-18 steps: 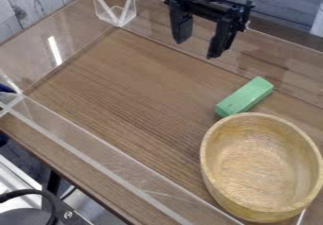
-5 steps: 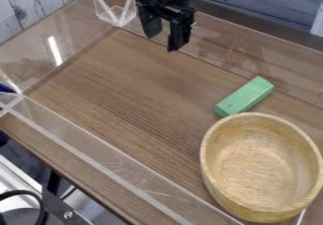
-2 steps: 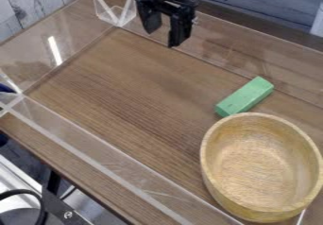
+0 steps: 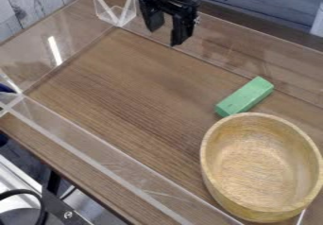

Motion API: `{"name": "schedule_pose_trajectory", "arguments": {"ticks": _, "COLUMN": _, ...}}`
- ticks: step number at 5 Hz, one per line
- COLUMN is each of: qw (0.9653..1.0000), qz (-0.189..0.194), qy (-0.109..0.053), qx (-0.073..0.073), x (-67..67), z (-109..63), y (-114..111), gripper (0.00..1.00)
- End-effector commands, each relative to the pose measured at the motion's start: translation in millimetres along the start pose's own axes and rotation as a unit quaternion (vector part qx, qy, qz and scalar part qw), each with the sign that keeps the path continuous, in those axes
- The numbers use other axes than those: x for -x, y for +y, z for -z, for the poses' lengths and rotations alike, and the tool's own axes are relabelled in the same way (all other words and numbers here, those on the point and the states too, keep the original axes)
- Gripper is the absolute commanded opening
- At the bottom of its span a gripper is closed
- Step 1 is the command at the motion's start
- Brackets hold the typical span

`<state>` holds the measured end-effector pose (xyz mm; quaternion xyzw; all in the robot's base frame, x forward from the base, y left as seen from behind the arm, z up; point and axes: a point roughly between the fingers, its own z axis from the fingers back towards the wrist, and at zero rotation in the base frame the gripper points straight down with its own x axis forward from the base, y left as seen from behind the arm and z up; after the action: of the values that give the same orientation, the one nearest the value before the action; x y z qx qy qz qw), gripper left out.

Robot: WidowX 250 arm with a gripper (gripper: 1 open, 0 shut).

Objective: Remove the green block from inside the brown bowl and put it on the table

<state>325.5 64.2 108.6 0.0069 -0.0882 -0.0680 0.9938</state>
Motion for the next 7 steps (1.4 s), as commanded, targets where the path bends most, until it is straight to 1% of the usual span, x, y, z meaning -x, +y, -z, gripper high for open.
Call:
{"name": "schedule_pose_trajectory", "arguments": {"ticks": 1, "qw": 0.9996, "qz": 0.003, "qy": -0.027, "qx": -0.011, "x": -13.1, "z": -10.3, "y": 5.4, "gripper": 1.00}}
{"name": "schedule_pose_trajectory", "arguments": {"ticks": 2, "qw": 0.9995, "qz": 0.002, "qy": -0.029, "qx": -0.013, "x": -18.1, "z": -3.3, "y": 11.6, "gripper": 1.00}}
{"name": "schedule_pose_trajectory", "arguments": {"ticks": 3, "qw": 0.9996, "qz": -0.002, "qy": -0.027, "qx": -0.014, "x": -20.1, "z": 3.9, "y": 15.1, "gripper": 0.00}}
{"name": "schedule_pose_trajectory", "arguments": {"ticks": 4, "qw": 0.9997, "qz": -0.006, "qy": -0.017, "qx": -0.015, "x": -20.4, "z": 17.8, "y": 20.6, "gripper": 0.00}}
{"name": "schedule_pose_trajectory", "arguments": {"ticks": 5, "qw": 0.9999, "qz": -0.008, "qy": -0.002, "qx": -0.015, "x": -20.1, "z": 38.1, "y": 24.9, "gripper": 0.00}}
{"name": "schedule_pose_trajectory", "arguments": {"ticks": 6, "qw": 0.9998, "qz": -0.005, "qy": 0.015, "qx": -0.012, "x": -19.3, "z": 62.6, "y": 24.7, "gripper": 0.00}}
{"name": "schedule_pose_trajectory", "arguments": {"ticks": 7, "qw": 0.9995, "qz": -0.002, "qy": 0.030, "qx": -0.009, "x": -19.2, "z": 73.0, "y": 25.3, "gripper": 0.00}}
